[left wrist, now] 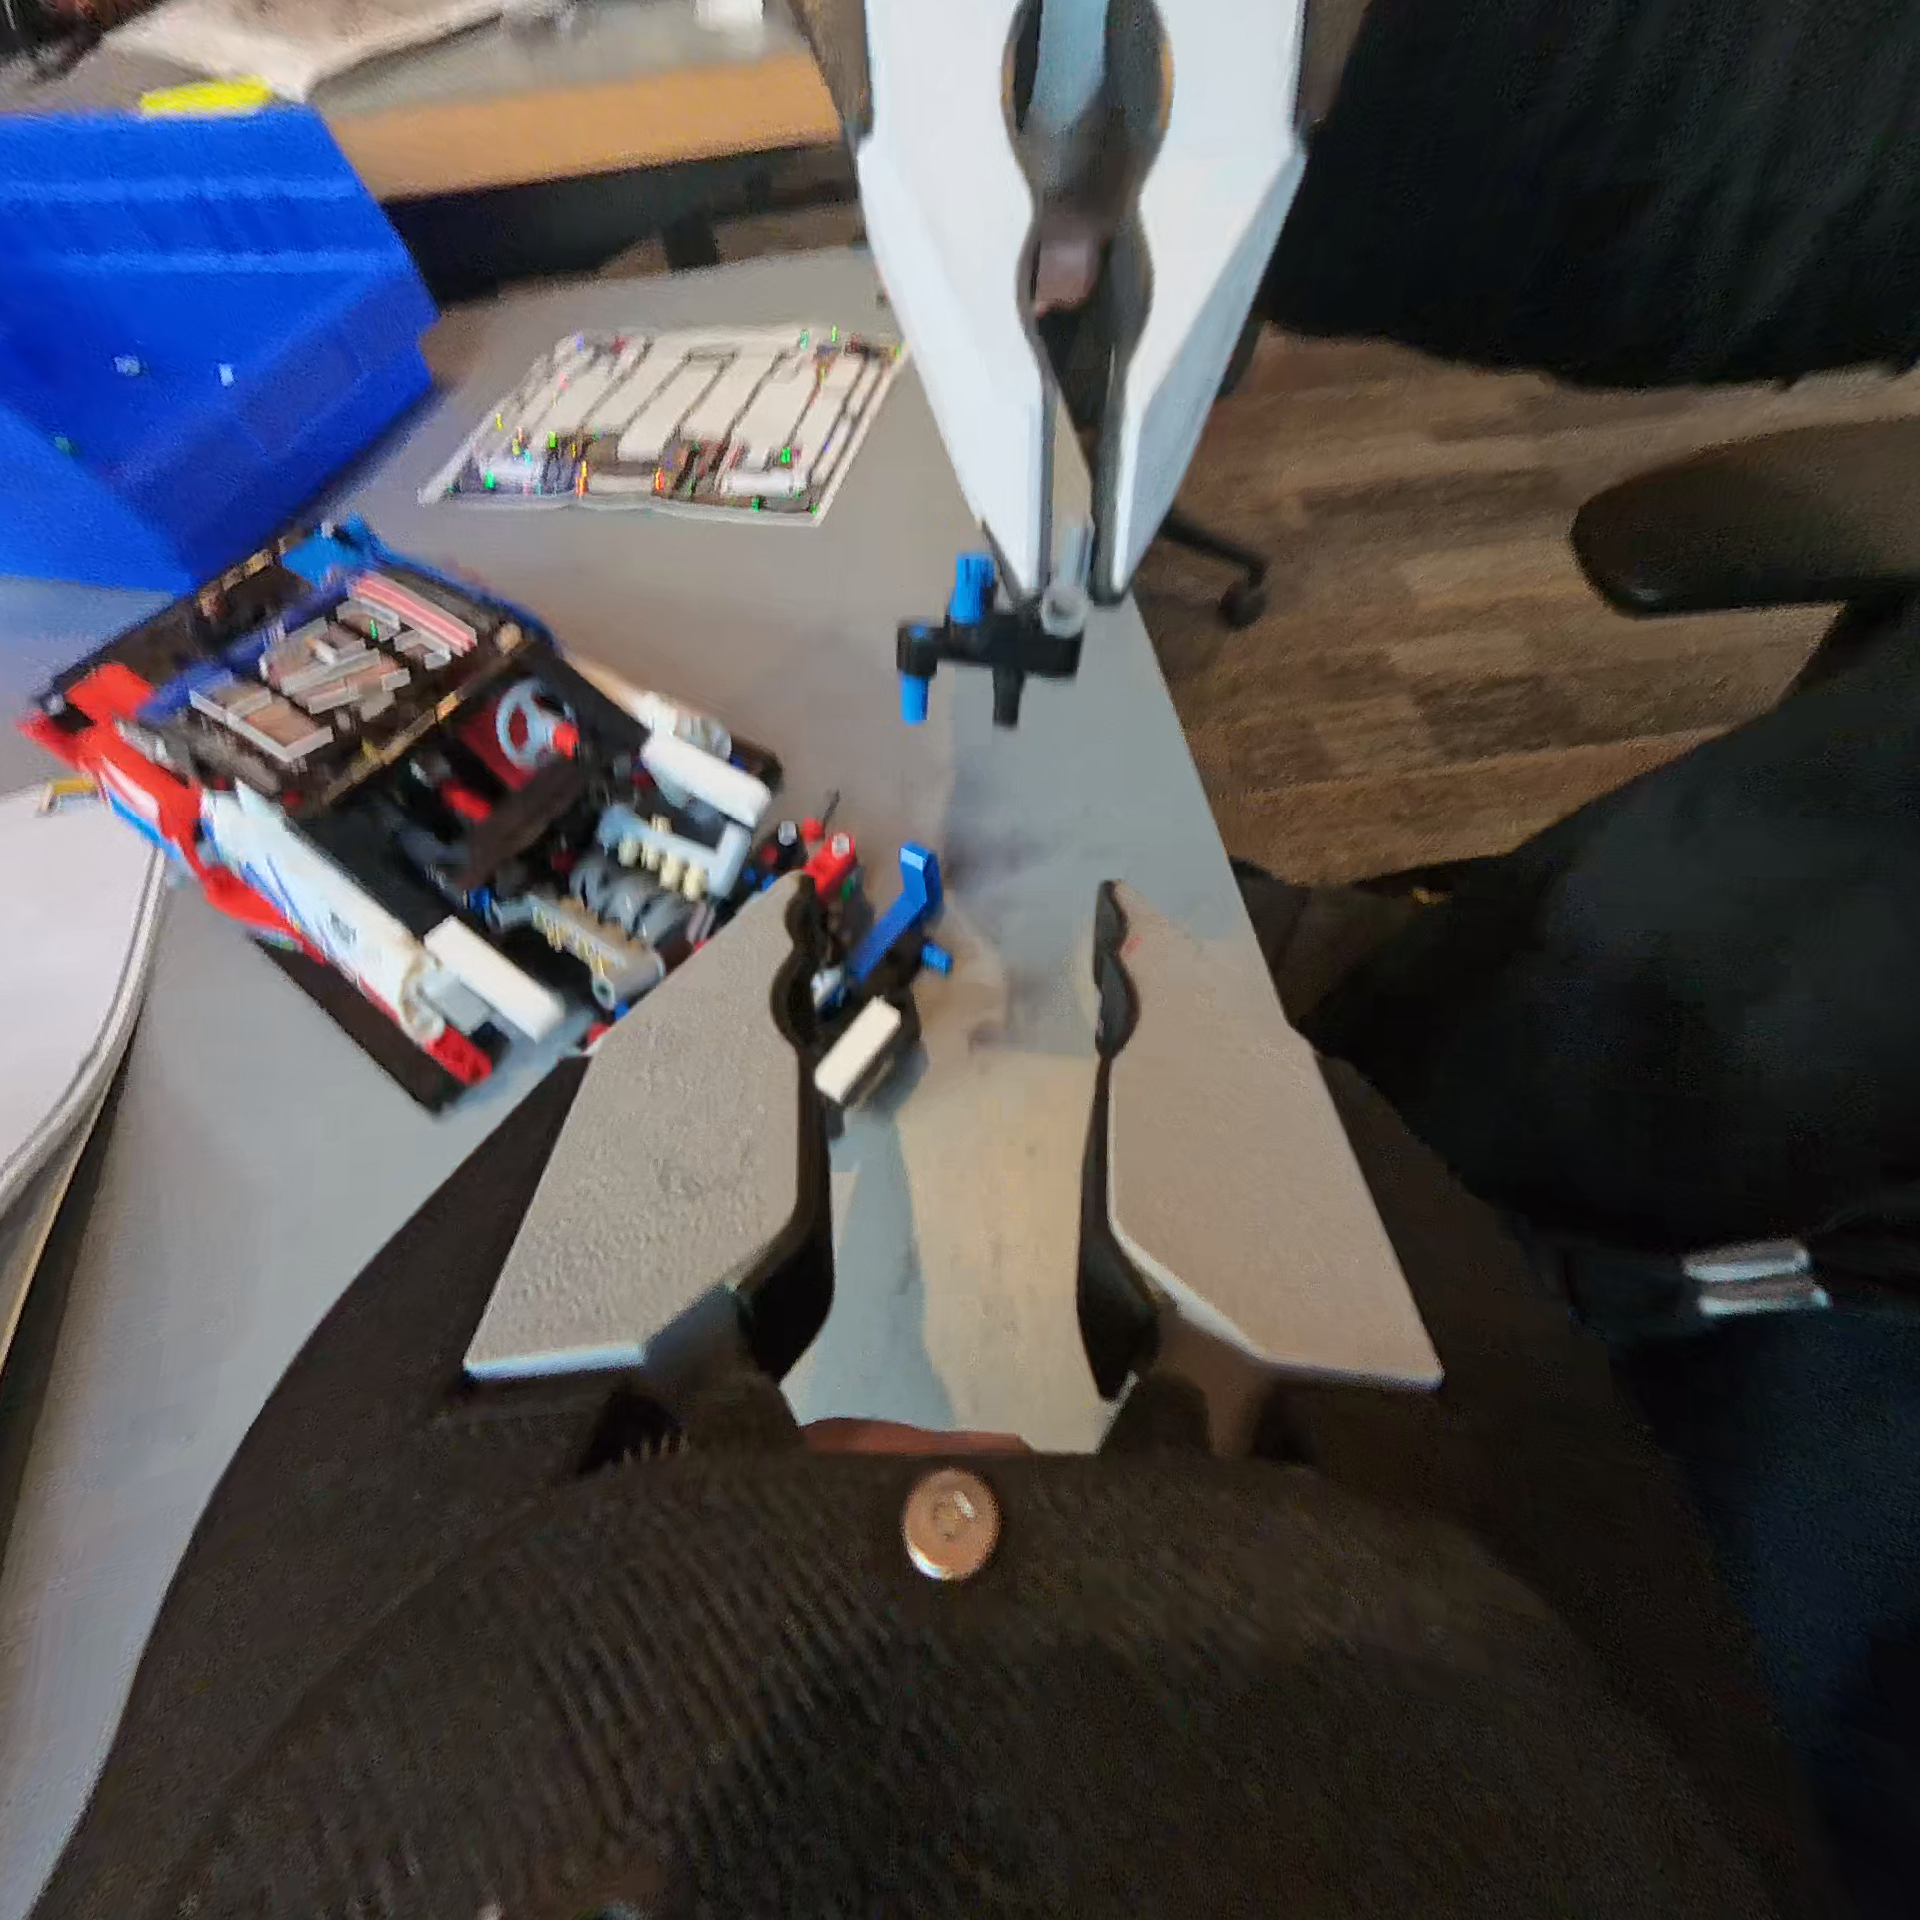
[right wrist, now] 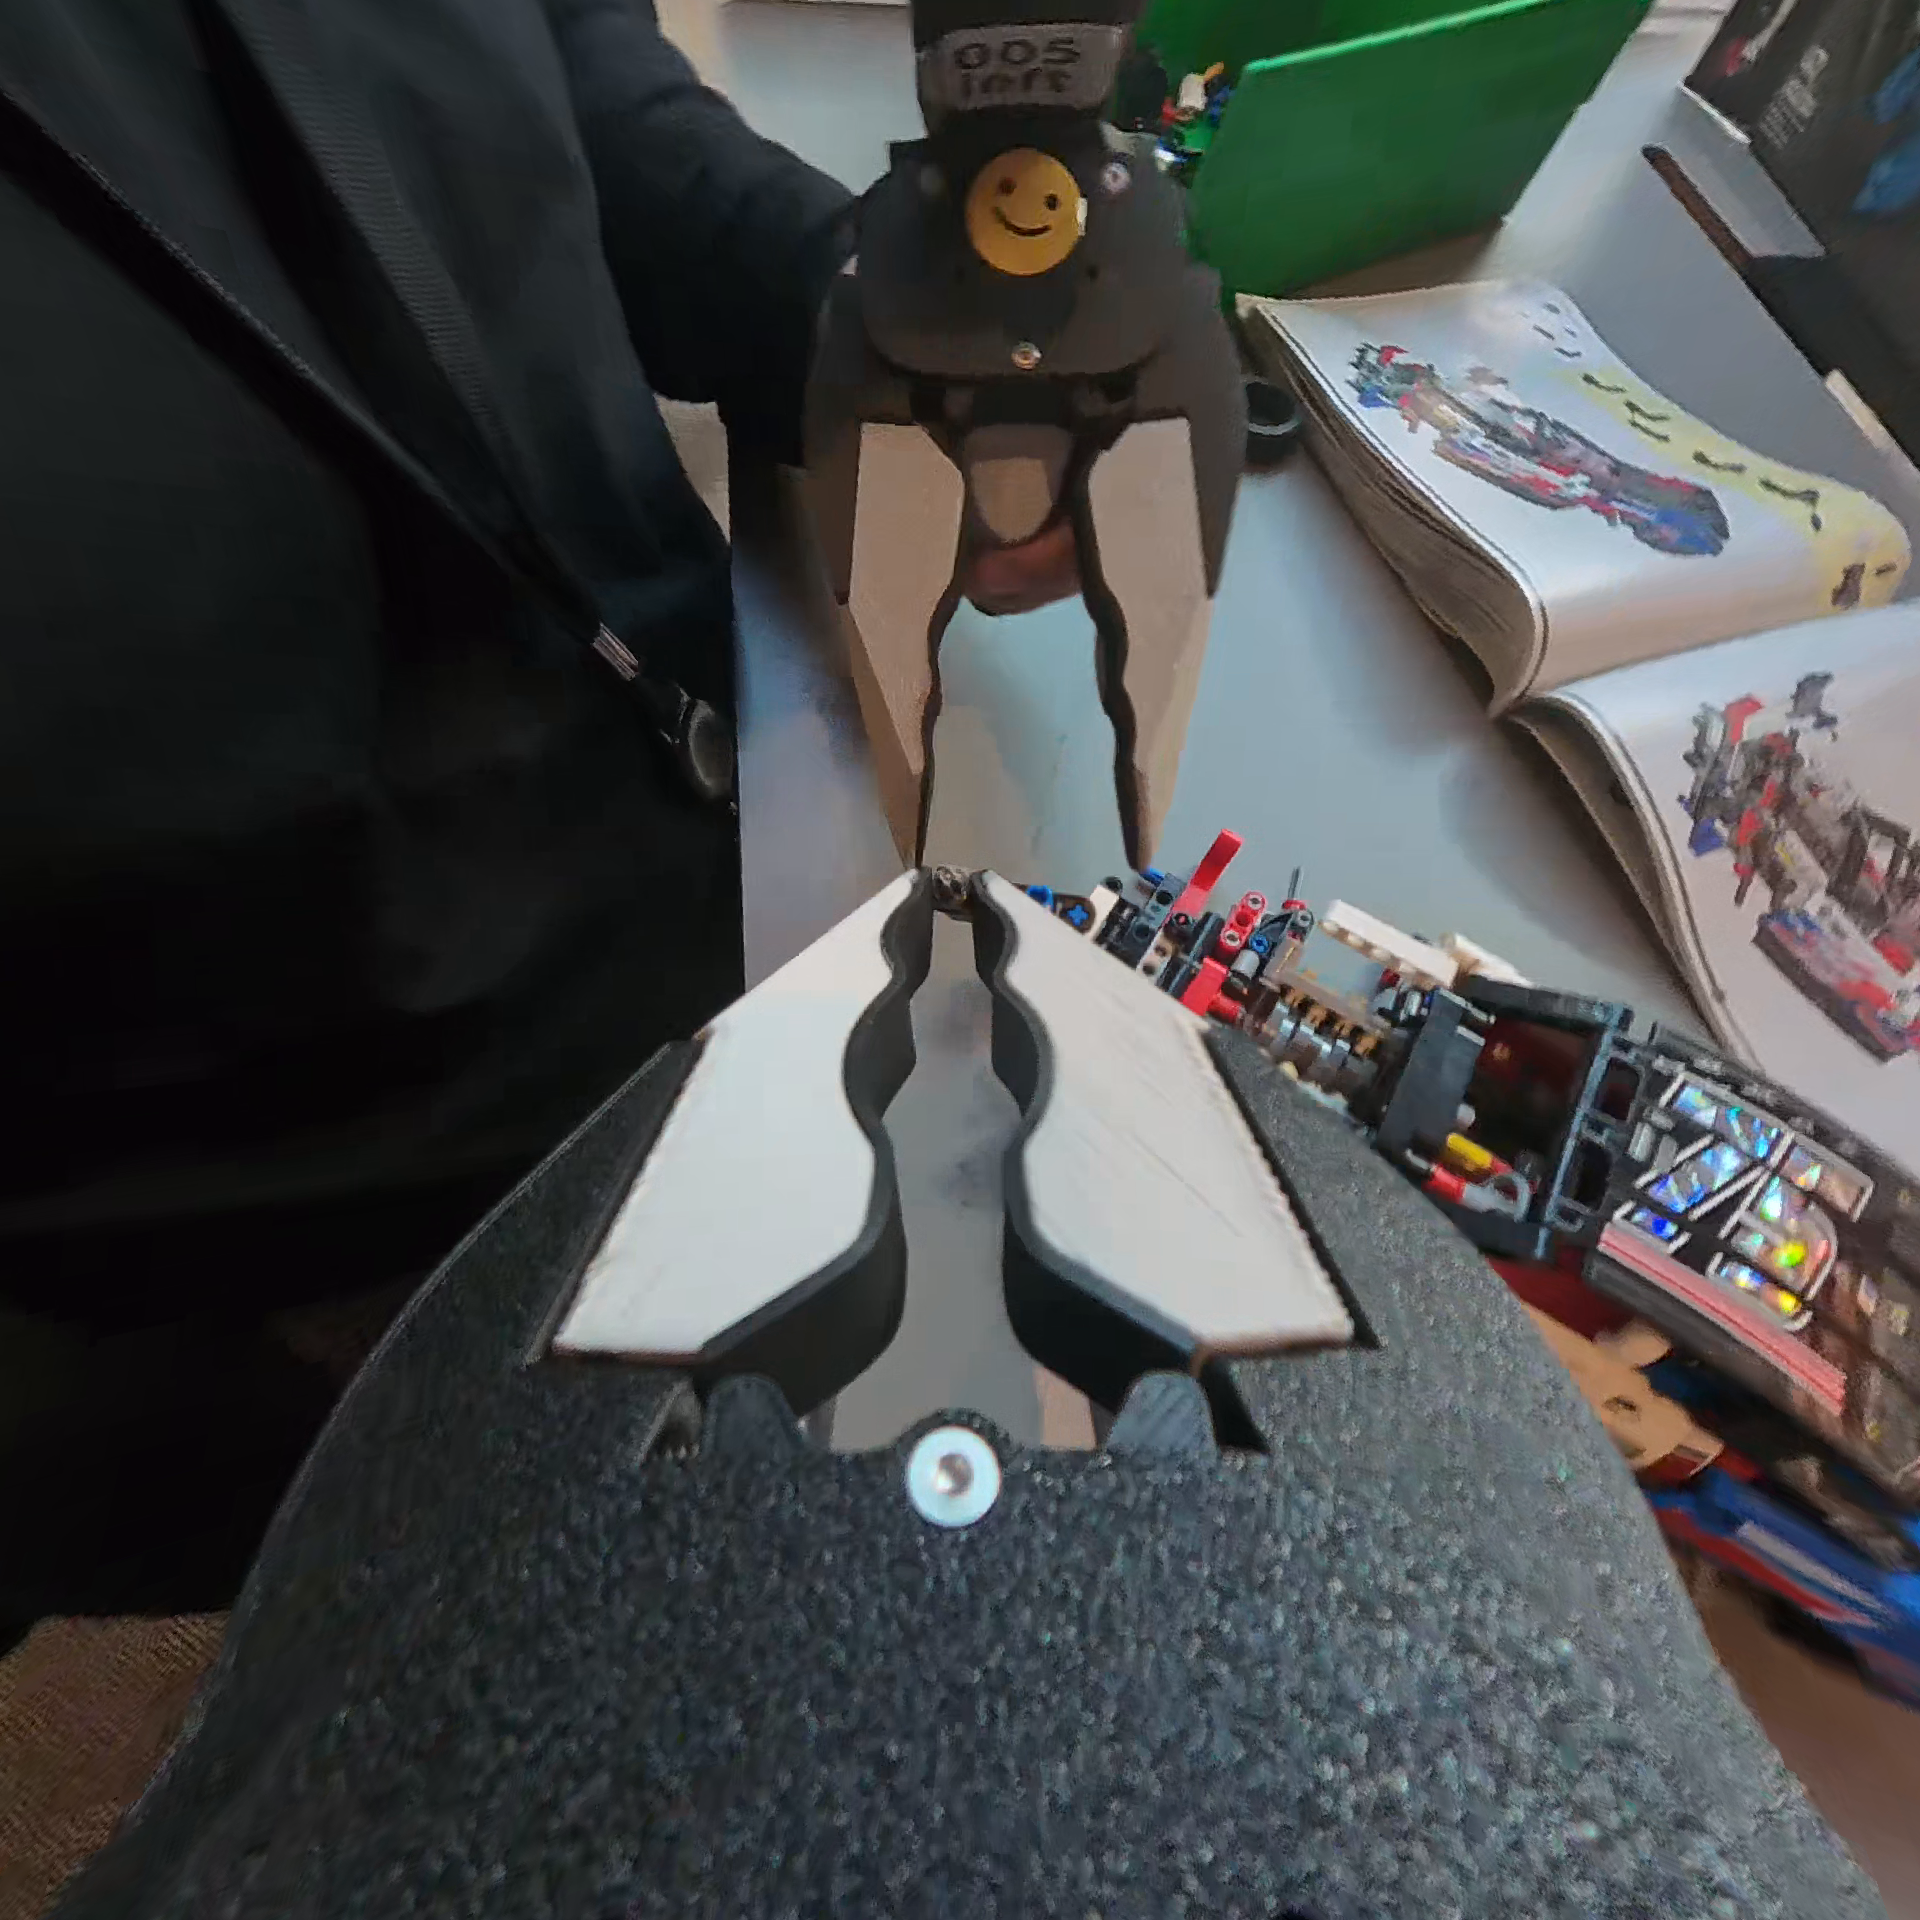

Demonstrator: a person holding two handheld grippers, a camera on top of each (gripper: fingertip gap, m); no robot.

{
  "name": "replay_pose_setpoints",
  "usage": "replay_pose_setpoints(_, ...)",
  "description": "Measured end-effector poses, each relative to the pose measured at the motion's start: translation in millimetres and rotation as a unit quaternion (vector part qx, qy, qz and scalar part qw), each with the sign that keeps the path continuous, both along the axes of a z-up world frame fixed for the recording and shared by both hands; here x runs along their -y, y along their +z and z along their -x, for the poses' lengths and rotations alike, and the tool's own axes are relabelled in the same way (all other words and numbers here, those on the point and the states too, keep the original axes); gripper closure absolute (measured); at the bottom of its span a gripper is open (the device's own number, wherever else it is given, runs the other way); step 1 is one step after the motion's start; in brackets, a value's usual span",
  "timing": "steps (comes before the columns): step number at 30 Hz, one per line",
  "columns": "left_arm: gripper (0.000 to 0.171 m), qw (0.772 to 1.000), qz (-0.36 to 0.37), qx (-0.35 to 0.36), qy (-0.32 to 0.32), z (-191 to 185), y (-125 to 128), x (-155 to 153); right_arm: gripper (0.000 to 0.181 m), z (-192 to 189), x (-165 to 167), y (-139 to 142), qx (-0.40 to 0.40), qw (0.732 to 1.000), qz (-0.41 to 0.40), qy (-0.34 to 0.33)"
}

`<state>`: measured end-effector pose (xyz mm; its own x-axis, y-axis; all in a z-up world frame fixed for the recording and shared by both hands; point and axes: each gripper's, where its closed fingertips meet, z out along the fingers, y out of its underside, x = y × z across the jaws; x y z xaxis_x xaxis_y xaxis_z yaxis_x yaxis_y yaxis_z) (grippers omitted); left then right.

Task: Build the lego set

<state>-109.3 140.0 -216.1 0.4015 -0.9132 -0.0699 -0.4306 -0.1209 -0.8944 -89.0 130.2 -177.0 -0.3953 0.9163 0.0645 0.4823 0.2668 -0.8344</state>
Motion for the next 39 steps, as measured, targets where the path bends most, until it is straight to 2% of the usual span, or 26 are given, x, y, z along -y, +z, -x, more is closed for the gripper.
replay_pose_setpoints(3,0.114,1.000,-0.006,0.018,-0.010,-13.5,9.9,-6.7,0.175,5.9,2.8,7.7,-0.003,0.999,-0.020,0.028)
replay_pose_setpoints(4,0.116,1.000,-0.005,0.021,-0.016,-17.0,10.6,-6.5,0.175,7.0,3.1,8.2,-0.001,0.999,-0.027,0.035)
replay_pose_setpoints(7,0.137,0.999,-0.028,0.034,-0.030,-23.7,14.2,-3.9,0.175,8.5,3.3,5.2,0.006,0.998,-0.040,0.050)
replay_pose_setpoints(9,0.150,0.998,-0.049,0.013,-0.023,-22.0,8.4,-6.9,0.175,8.7,5.2,3.5,0.010,0.997,-0.038,0.060)
replay_pose_setpoints(14,0.144,0.998,-0.059,-0.015,-0.015,-19.9,-3.8,-10.6,0.175,5.3,9.7,-2.3,0.025,0.994,-0.056,0.089)
replay_pose_setpoints(17,0.157,0.997,-0.074,-0.005,-0.034,-23.2,1.4,-5.6,0.175,5.0,11.4,-0.4,0.028,0.992,-0.063,0.105)
replay_pose_setpoints(20,0.171,0.995,-0.095,-0.033,-0.024,-17.7,-0.5,-8.7,0.175,3.6,11.6,-1.8,0.043,0.991,-0.062,0.113)
replay_pose_setpoints(27,0.160,0.995,-0.072,-0.039,-0.050,-16.5,-6.8,6.7,0.175,2.2,18.0,-11.8,0.072,0.984,-0.078,0.140)
replay_pose_setpoints(29,0.146,0.995,-0.044,-0.044,-0.079,-17.8,-13.0,16.8,0.175,3.0,18.4,-13.4,0.084,0.983,-0.078,0.146)
replay_pose_setpoints(30,0.147,0.995,-0.029,-0.050,-0.086,-17.3,-16.5,20.7,0.174,3.4,19.0,-14.0,0.091,0.981,-0.078,0.151)
replay_pose_setpoints(32,0.171,0.996,-0.042,-0.060,-0.060,-11.8,-17.8,14.4,0.174,4.6,21.9,-15.8,0.104,0.978,-0.079,0.162)
replay_pose_setpoints(36,0.171,0.996,-0.053,-0.069,-0.013,-3.2,-18.5,3.4,0.175,14.0,19.4,-17.8,0.115,0.975,-0.100,0.160)
replay_pose_setpoints(39,0.171,0.995,-0.067,-0.059,0.037,5.2,-17.6,-7.6,0.174,22.5,8.2,-16.3,0.119,0.980,-0.099,0.122)
